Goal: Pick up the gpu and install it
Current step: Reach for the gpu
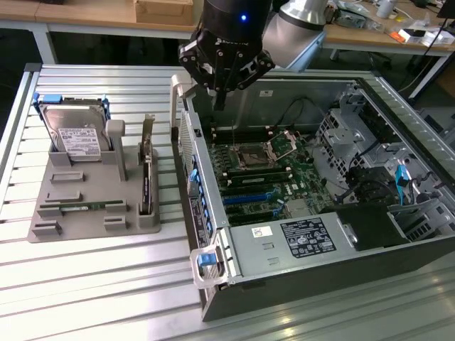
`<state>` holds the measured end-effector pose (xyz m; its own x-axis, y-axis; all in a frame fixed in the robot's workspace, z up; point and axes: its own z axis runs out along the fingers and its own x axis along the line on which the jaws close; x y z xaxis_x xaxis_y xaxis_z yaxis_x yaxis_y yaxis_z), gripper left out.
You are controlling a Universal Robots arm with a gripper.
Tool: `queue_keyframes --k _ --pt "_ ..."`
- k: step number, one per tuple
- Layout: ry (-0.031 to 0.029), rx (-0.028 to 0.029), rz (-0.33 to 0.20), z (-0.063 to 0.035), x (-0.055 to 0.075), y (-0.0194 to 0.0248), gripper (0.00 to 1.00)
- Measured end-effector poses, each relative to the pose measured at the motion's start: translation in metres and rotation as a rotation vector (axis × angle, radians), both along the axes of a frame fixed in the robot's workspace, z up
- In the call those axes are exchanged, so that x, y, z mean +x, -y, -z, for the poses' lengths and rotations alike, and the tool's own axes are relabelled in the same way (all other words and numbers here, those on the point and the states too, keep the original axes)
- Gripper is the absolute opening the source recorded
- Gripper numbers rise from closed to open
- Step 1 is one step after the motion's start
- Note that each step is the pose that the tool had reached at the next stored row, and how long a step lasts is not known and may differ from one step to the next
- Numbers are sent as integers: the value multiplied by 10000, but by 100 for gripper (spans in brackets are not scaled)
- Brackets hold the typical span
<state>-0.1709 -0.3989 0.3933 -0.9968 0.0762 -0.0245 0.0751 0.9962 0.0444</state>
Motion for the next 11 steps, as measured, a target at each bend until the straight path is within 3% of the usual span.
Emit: queue_keyframes --k 11 --pt "-1 0 0 0 -141 0 11"
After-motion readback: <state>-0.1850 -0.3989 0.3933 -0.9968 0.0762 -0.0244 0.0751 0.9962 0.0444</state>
